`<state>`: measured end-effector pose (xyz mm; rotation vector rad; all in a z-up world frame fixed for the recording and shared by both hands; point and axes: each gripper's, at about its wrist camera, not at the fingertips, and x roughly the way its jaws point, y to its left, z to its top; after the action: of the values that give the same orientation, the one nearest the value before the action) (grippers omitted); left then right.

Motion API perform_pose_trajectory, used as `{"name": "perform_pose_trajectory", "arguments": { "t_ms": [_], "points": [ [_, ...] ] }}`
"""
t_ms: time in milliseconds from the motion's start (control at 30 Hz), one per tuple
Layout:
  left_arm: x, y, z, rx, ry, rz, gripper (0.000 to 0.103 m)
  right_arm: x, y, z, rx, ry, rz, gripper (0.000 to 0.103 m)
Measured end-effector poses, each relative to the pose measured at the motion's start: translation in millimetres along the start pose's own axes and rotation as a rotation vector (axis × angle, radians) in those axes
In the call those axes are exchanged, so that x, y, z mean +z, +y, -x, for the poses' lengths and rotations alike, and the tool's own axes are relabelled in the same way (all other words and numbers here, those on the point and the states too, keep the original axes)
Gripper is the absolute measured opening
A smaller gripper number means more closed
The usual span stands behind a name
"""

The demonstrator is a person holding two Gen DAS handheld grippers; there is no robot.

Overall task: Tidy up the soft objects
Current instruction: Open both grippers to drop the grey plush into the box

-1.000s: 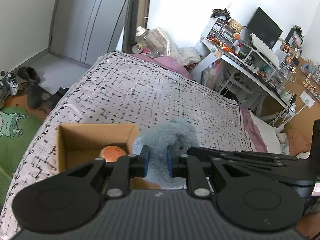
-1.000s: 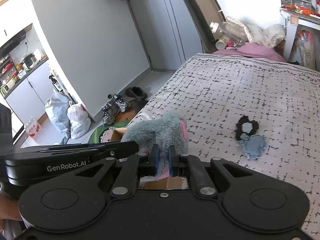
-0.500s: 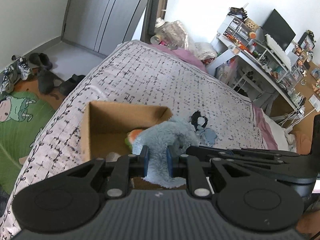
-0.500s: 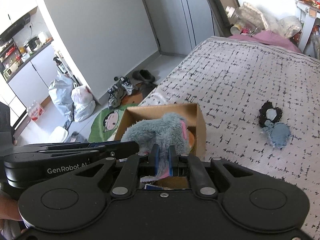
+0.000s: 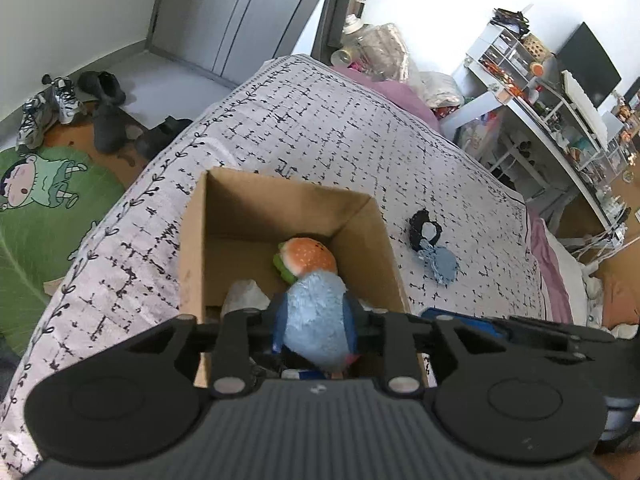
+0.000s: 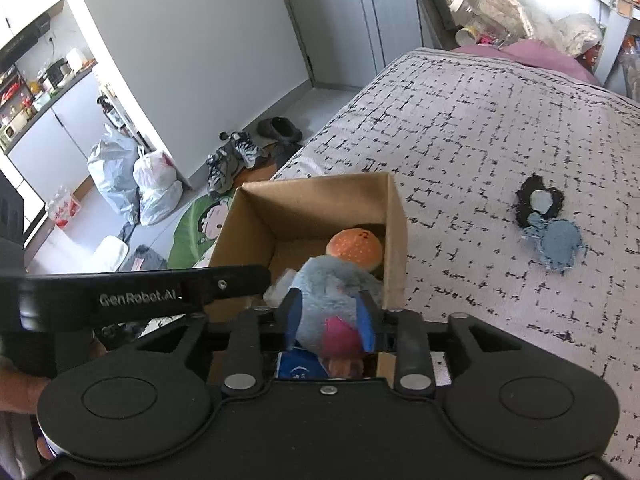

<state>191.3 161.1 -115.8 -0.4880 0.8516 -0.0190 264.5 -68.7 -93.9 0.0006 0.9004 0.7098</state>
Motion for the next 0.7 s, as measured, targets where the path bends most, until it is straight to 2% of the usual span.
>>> {"name": "perform_pose_trajectory", "arguments": {
  "t_ms": [100,200,267,333,400,533,700],
  "points": [
    [2.7,-4.5,3.5,0.015,0.0,-0.016,0.04,-0.1,-2.2,9.1,0.016,-0.018,0.013,0.052],
    [4.1,-9.2,5.0,0.014,0.006,-0.014,0.05,-1.0,-5.1,17.4,0.02,-0.031,0.025,0.054],
    [4.3,-13.7,6.9,0.021,0.002,-0.026,0.054,-1.8,-9.9,22.4,0.02,-0.04,0.015,0.058],
    [4.3,-19.5,8.8,0.034,-0.003,-0.039,0.062,-2.3,-15.1,24.9,0.014,-0.049,0.009,0.064],
    [4.7,-25.3,12.1,0.046,-0.015,-0.052,0.074,-3.4,-22.0,28.8,0.006,-0.058,0.002,0.068],
    [5.4,-40.3,17.1,0.079,-0.017,-0.093,0.078,-5.9,-36.4,35.4,-0.001,-0.073,-0.023,0.084],
    [3.7,-55.4,18.8,0.088,-0.015,-0.124,0.096,-10.5,-50.7,41.9,0.012,-0.076,-0.024,0.096]
  ]
}}
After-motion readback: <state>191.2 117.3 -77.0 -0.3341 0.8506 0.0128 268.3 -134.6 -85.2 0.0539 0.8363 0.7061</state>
